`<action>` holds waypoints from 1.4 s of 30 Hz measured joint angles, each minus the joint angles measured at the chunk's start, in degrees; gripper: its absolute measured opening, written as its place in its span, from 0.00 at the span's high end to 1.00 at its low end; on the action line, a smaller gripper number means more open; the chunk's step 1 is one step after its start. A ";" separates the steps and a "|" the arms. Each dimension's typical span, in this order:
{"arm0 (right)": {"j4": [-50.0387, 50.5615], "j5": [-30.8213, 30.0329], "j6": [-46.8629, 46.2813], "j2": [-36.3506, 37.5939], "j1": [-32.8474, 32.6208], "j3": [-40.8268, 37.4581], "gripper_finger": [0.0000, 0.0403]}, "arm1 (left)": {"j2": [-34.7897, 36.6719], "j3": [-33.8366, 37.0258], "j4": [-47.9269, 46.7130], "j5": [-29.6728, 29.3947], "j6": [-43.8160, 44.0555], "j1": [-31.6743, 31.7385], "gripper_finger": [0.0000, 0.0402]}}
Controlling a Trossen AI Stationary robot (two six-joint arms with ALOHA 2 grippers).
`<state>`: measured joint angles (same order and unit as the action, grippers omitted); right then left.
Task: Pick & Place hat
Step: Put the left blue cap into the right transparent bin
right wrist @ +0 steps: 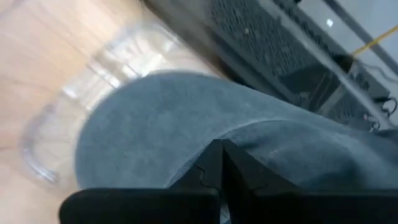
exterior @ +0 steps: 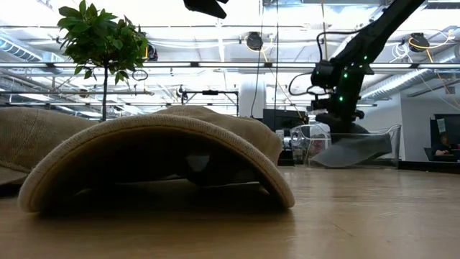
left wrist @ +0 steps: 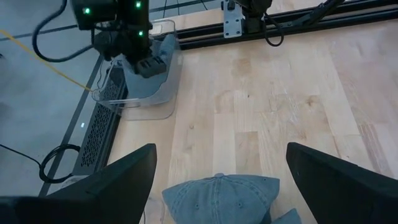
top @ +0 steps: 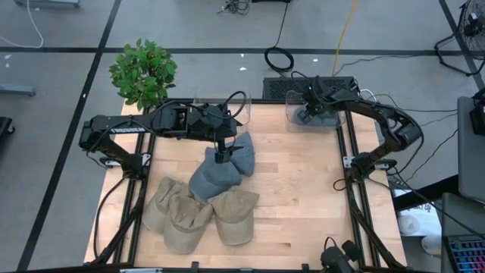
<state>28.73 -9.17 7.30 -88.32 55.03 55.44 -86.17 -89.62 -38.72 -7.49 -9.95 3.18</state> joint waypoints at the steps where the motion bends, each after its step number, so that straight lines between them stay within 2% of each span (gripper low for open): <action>1: 0.19 -0.15 -0.04 -0.65 0.12 -0.01 1.00 | 0.00 0.00 0.00 -0.02 0.04 0.00 0.09; 8: 0.40 0.44 -0.64 1.51 -0.02 -0.33 1.00 | 0.00 0.00 0.00 0.00 -0.01 0.02 0.09; 16: -0.07 0.89 -1.67 12.60 -1.06 -0.22 1.00 | 0.00 0.00 0.01 -0.02 -0.30 0.02 0.09; 19: -1.23 5.52 -2.52 17.47 -2.67 -0.18 1.00 | 0.00 0.00 0.02 -0.02 -0.38 0.02 0.09; 28: -11.74 26.57 -5.77 27.29 -14.76 -3.28 1.00 | 0.00 0.00 0.00 -0.02 2.45 0.01 0.09; 36: -24.07 27.34 -5.98 30.85 -26.95 -10.34 1.00 | 0.00 0.00 -0.81 -0.02 9.67 0.02 0.09; 42: -31.88 27.34 -5.85 31.39 -32.75 -15.60 1.00 | 0.00 0.00 -9.55 -0.79 13.87 0.00 0.09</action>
<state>-3.16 18.17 1.45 -56.93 22.28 39.84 -86.17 -89.62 -48.27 -8.28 3.92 3.18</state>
